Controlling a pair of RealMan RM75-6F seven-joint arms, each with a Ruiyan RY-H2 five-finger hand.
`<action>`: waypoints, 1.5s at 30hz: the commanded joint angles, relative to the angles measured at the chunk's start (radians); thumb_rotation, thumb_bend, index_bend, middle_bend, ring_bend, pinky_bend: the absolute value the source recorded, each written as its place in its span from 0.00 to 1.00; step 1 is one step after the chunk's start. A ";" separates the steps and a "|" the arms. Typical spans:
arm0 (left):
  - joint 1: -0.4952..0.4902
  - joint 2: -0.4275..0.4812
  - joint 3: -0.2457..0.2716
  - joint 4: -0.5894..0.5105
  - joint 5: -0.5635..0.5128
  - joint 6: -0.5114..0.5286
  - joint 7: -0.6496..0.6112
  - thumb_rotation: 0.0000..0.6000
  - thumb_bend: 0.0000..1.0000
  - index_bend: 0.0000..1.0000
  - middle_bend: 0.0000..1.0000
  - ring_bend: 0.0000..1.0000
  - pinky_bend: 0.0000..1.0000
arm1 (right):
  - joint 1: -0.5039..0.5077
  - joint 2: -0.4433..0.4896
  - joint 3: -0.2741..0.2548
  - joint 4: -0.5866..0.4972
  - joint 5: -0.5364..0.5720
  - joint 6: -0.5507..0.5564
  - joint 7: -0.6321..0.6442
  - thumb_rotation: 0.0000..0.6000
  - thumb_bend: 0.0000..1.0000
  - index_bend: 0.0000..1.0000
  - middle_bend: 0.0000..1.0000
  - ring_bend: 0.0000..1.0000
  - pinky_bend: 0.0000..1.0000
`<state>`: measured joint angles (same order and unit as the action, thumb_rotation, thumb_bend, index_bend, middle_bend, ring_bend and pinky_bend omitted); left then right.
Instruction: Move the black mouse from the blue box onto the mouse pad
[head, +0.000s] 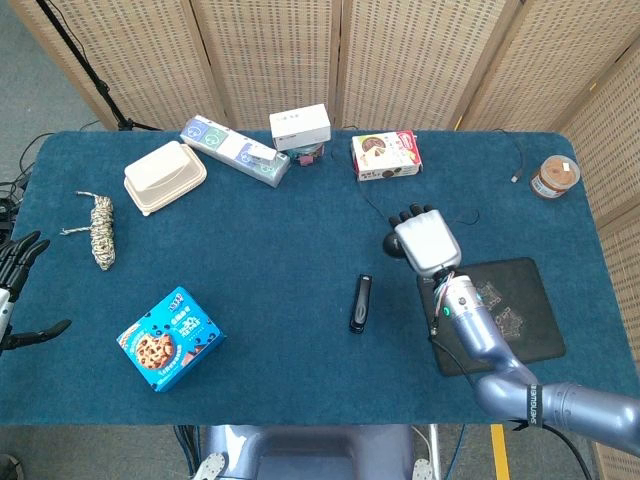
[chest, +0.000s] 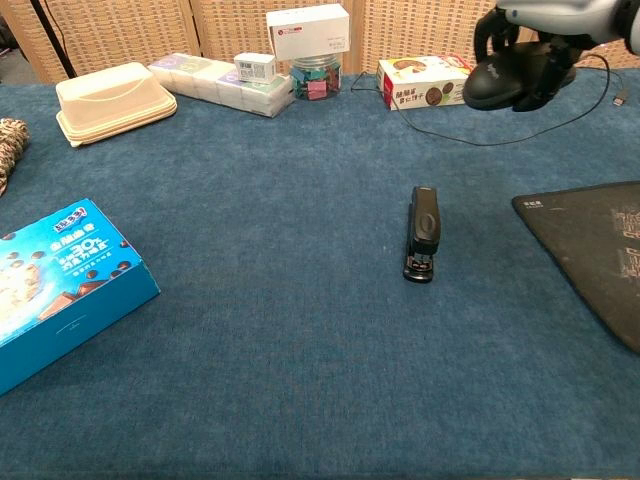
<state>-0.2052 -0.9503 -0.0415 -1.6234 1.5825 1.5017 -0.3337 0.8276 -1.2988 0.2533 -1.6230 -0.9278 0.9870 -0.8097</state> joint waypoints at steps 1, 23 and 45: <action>-0.007 -0.005 -0.003 -0.006 -0.005 -0.015 0.018 1.00 0.07 0.00 0.00 0.00 0.00 | -0.019 0.034 -0.019 0.058 0.000 -0.034 0.063 1.00 0.49 0.52 0.46 0.30 0.40; -0.039 -0.037 -0.023 -0.033 -0.056 -0.092 0.145 1.00 0.07 0.00 0.00 0.00 0.00 | -0.122 0.097 -0.155 0.439 -0.201 -0.211 0.479 1.00 0.53 0.53 0.47 0.31 0.40; -0.054 -0.075 -0.028 -0.058 -0.084 -0.130 0.258 1.00 0.06 0.00 0.00 0.00 0.00 | -0.162 -0.018 -0.294 0.759 -0.582 -0.188 1.050 1.00 0.59 0.55 0.48 0.30 0.38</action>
<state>-0.2584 -1.0249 -0.0688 -1.6814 1.4993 1.3721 -0.0766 0.6614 -1.2959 -0.0269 -0.8886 -1.4869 0.7924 0.2165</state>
